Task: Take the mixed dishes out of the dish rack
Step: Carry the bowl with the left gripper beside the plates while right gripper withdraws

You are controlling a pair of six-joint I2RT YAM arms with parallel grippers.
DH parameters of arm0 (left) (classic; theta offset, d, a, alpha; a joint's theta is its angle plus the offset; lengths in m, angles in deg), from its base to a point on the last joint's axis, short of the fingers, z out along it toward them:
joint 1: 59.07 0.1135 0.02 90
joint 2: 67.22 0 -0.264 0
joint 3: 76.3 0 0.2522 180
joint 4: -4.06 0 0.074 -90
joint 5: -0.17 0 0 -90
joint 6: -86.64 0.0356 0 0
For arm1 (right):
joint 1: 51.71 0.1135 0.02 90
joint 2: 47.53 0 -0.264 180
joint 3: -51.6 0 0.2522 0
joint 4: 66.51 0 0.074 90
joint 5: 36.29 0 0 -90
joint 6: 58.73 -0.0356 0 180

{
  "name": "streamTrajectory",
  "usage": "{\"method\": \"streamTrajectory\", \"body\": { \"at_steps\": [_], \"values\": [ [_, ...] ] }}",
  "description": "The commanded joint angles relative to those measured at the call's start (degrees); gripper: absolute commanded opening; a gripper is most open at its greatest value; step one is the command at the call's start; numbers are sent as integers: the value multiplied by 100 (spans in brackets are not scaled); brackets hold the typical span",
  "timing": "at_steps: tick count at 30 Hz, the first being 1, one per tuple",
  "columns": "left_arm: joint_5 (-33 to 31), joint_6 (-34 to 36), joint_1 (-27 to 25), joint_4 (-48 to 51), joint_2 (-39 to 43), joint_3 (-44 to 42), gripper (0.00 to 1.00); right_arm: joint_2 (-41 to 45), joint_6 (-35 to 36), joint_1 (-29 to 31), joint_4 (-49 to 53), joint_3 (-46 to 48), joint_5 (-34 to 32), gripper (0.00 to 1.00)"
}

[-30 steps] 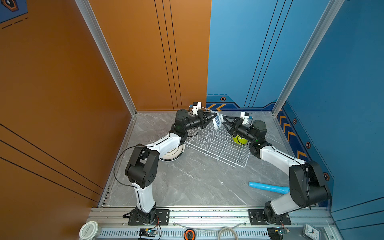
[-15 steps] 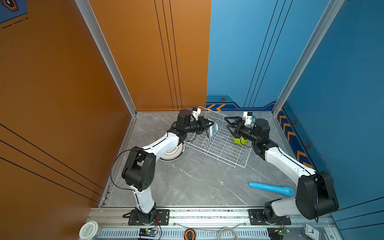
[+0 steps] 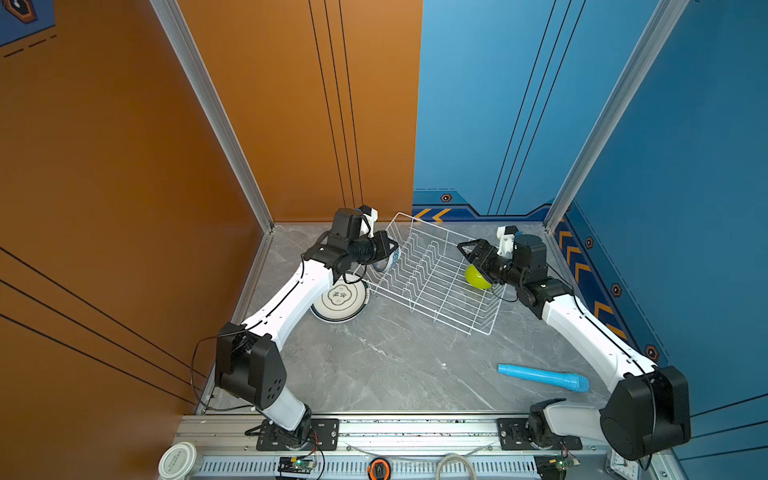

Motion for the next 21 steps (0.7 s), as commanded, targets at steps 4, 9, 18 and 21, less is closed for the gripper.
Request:
{"method": "streamTrajectory", "body": {
  "at_steps": [4, 9, 18, 21],
  "values": [
    [-1235, 1090, 250, 1403, 936, 43, 0, -66, 529, 43, 719, -247, -587, 94],
    [-1565, 1323, 701, 2109, 1569, -381, 0, -105, 779, 197, 938, -455, -904, 94],
    [-2429, 1688, 1578, 3299, 2421, -1116, 0, -124, 996, 256, 1110, -504, -1076, 95],
    [-2344, 1666, 1996, 3307, 2447, -1455, 0, -118, 1047, 269, 1129, -507, -1122, 95]
  ]
}}
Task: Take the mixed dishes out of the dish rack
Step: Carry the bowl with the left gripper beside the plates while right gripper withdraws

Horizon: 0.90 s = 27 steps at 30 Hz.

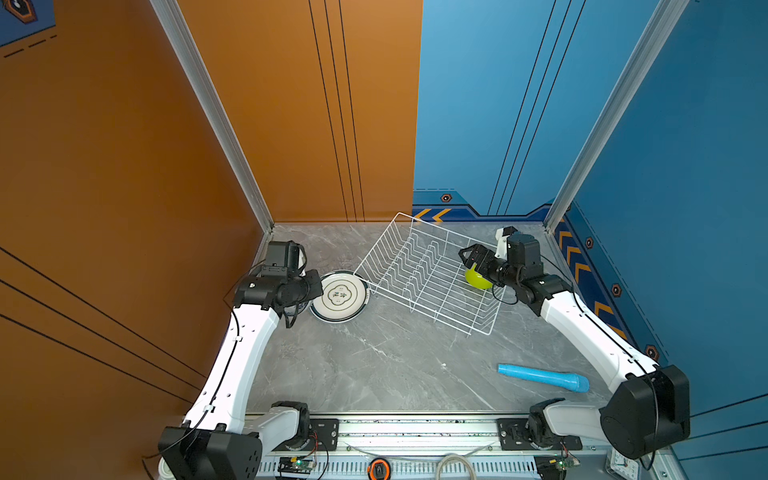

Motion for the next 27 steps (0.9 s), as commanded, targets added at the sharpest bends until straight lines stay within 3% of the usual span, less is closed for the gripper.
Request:
{"method": "streamTrajectory", "body": {
  "at_steps": [1, 5, 13, 23, 27],
  "values": [
    [-171, 199, 351, 208, 7, -263, 0, -56, 234, 50, 217, -173, -197, 95],
    [17, 266, 580, 223, -282, -451, 0, -30, 362, 104, 419, -199, -269, 95],
    [-546, 492, 699, 201, -950, -537, 0, 192, 945, 238, 1211, -217, -760, 97],
    [-406, 525, 842, -40, -1769, -257, 0, 669, 1102, 249, 1674, 25, -1002, 99],
    [-765, 725, 868, -53, -2180, -129, 0, 780, 1056, 261, 1701, 102, -1035, 99]
  ]
}}
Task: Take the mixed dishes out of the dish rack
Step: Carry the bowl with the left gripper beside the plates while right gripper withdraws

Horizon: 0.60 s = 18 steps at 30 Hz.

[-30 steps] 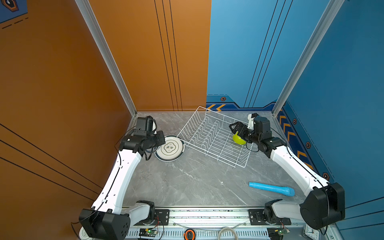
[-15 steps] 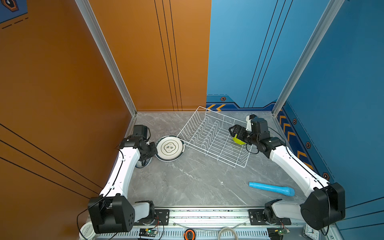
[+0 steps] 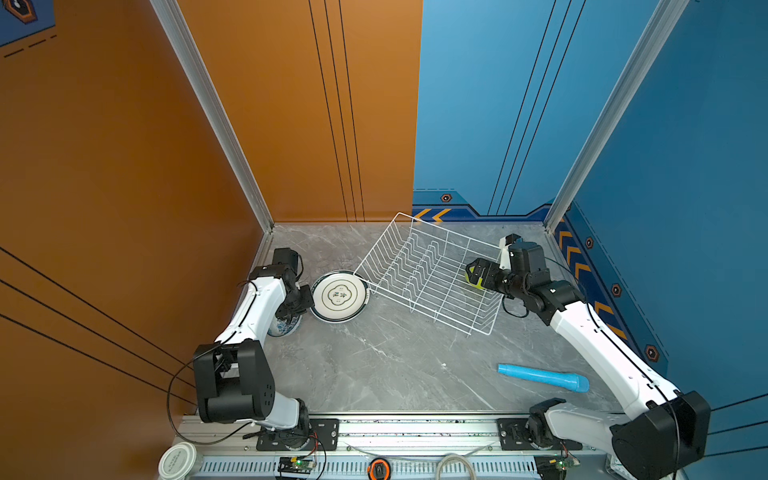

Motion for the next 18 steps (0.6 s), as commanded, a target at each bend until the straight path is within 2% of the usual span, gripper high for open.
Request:
{"method": "streamTrajectory", "body": {
  "at_steps": [1, 9, 18],
  "values": [
    [-428, 275, 67, -60, -258, 286, 0, 133, 75, 36, 233, 155, -232, 99],
    [-211, 363, 84, -42, -796, 528, 0, 109, 9, 96, 273, 333, -444, 99],
    [-68, 363, 63, -38, -939, 580, 2, -188, 79, 192, 294, 210, -543, 99]
  ]
}}
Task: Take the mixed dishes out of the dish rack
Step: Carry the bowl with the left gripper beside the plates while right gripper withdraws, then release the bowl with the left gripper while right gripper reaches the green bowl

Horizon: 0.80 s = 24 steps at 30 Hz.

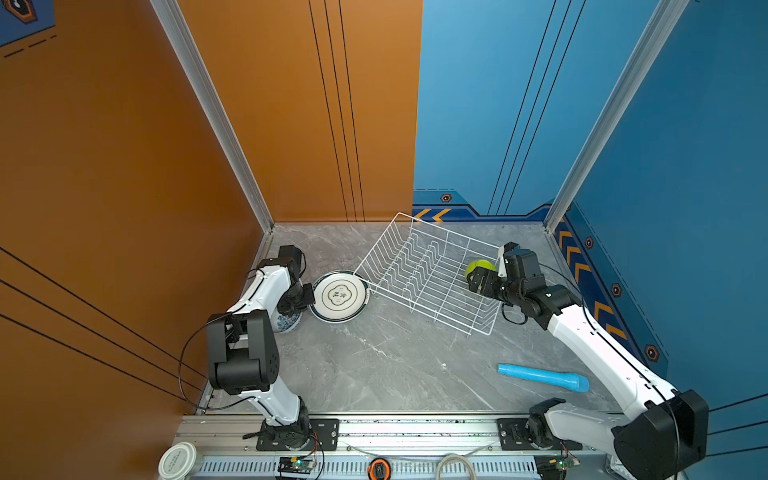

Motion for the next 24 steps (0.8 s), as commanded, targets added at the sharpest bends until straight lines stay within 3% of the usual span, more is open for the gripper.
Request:
{"method": "streamTrajectory", "body": {
  "at_steps": [1, 8, 14, 19, 21, 24],
  "values": [
    [92, 101, -14, 51, -78, 206, 2, -180, 87, 61, 157, -97, -165, 99],
    [113, 53, -123, 56, -200, 199, 5, -583, 167, 133, 164, -330, -174, 99],
    [70, 35, -186, 68, -232, 205, 22, -868, 187, 142, 175, -464, -97, 99],
    [79, 42, -193, 85, -222, 181, 27, -1017, 205, 145, 174, -547, -84, 100],
    [79, 41, -202, 86, -156, 162, 36, -1058, 224, 141, 198, -575, -125, 100],
    [92, 65, -248, 85, 7, 134, 57, -1166, 317, 141, 366, -725, -288, 100]
  ]
}}
